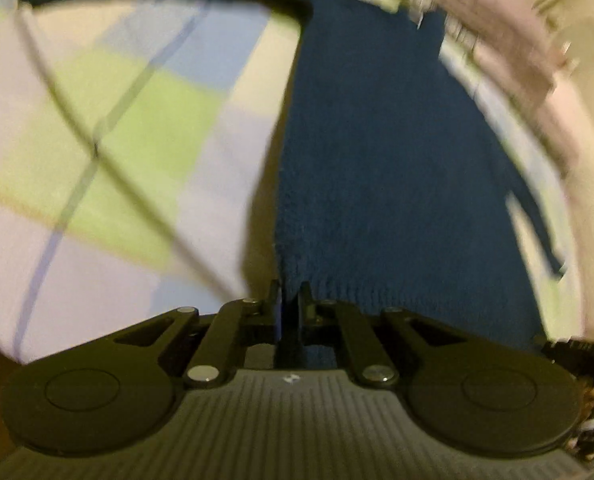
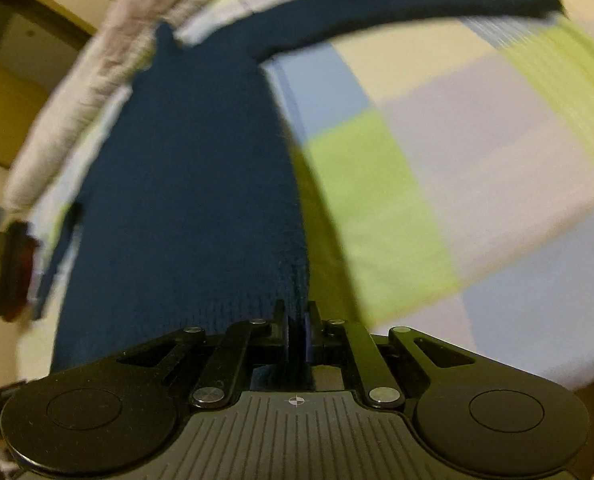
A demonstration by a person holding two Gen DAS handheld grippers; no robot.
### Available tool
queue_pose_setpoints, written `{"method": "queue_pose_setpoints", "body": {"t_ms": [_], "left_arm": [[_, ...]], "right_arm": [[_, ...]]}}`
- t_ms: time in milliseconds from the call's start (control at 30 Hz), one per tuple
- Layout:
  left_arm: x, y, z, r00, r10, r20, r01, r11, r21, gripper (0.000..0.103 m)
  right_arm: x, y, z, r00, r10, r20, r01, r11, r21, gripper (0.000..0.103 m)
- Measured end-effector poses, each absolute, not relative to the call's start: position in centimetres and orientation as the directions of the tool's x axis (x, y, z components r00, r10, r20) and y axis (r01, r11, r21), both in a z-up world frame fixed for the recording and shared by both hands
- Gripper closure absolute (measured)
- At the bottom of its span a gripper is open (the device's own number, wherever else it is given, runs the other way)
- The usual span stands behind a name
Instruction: Fold clothes
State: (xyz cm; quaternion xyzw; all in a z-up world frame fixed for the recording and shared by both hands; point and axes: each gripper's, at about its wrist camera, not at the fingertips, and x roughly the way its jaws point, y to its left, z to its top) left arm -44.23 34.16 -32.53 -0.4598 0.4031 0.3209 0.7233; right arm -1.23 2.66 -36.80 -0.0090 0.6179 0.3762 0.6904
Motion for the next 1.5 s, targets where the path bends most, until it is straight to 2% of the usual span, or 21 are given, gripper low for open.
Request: {"method": "queue_pose_setpoints", "body": {"t_ms": [133, 267, 333, 367, 400, 467, 567, 700, 833, 933, 1067, 1133, 1233, 1367, 1500], "left_arm": [[-43.4, 32.8, -33.7, 0.416, 0.113, -0.902, -0.844, 0.416, -0.338, 0.095], [-42.6, 33.5, -33.2, 0.357, 0.119, -0.926, -0.860, 0.430, -0.276, 0.091], [-42.8, 33.9, -31.9, 0.330, 0.142, -0.933, -0.864, 0.443, -0.238, 0.091], [-42.7, 34.3, -31.1, 0.322, 0.157, -0.934, -0.867, 0.446, -0.224, 0.092], [-42.8, 34.6, -30.3, 0.323, 0.169, -0.931, -0.869, 0.442, -0.221, 0.091], [-42.9, 35.7, -28.8, 0.340, 0.202, -0.918, -0.877, 0.420, -0.232, 0.091], [-41.5, 37.5, -27.6, 0.386, 0.233, -0.893, -0.874, 0.403, -0.272, 0.091], [-38.6, 39.4, -28.4, 0.443, 0.228, -0.867, -0.861, 0.377, -0.341, 0.091], [-35.8, 40.2, -29.7, 0.471, 0.213, -0.856, -0.852, 0.360, -0.380, 0.091], [-33.8, 40.8, -30.3, 0.486, 0.210, -0.848, -0.846, 0.354, -0.398, 0.090], [-32.1, 41.4, -30.6, 0.478, 0.211, -0.853, -0.848, 0.364, -0.385, 0.090], [-31.9, 41.6, -30.3, 0.470, 0.220, -0.855, -0.851, 0.369, -0.373, 0.090], [-32.0, 41.7, -29.7, 0.456, 0.240, -0.857, -0.860, 0.366, -0.355, 0.090], [-32.8, 41.5, -30.1, 0.447, 0.240, -0.862, -0.873, 0.327, -0.362, 0.090], [-33.6, 40.6, -31.7, 0.425, 0.219, -0.878, -0.892, 0.267, -0.365, 0.090]], "right_arm": [[-2.1, 1.8, -37.0, -0.029, 0.469, -0.883, -0.560, 0.724, 0.402, 0.098], [-2.9, 2.8, -38.4, -0.090, 0.391, -0.916, -0.608, 0.708, 0.361, 0.097], [-2.8, 2.8, -38.1, -0.084, 0.369, -0.925, -0.621, 0.707, 0.339, 0.091], [-2.5, 2.8, -37.7, -0.075, 0.365, -0.928, -0.617, 0.714, 0.330, 0.076], [-1.9, 2.5, -37.2, -0.052, 0.372, -0.927, -0.598, 0.732, 0.327, 0.068], [0.1, 1.6, -36.3, 0.007, 0.402, -0.916, -0.533, 0.776, 0.336, 0.066], [4.5, -0.4, -35.3, 0.117, 0.482, -0.868, -0.351, 0.838, 0.418, 0.066], [11.5, -3.6, -35.3, 0.315, 0.605, -0.731, -0.087, 0.785, 0.613, 0.066], [18.3, -5.1, -37.2, 0.453, 0.643, -0.618, 0.073, 0.664, 0.744, 0.066], [22.0, -4.9, -38.8, 0.512, 0.641, -0.572, 0.129, 0.601, 0.789, 0.066], [25.3, -3.8, -40.8, 0.521, 0.584, -0.623, 0.204, 0.624, 0.755, 0.067], [26.3, -3.5, -41.1, 0.525, 0.574, -0.628, 0.191, 0.640, 0.744, 0.095], [27.3, -1.8, -39.3, 0.558, 0.539, -0.631, 0.026, 0.749, 0.662, 0.095], [29.5, -4.3, -37.4, 0.650, 0.452, -0.611, 0.016, 0.796, 0.605, 0.096], [30.9, -3.9, -39.2, 0.554, 0.400, -0.730, 0.043, 0.862, 0.505, 0.094]]}}
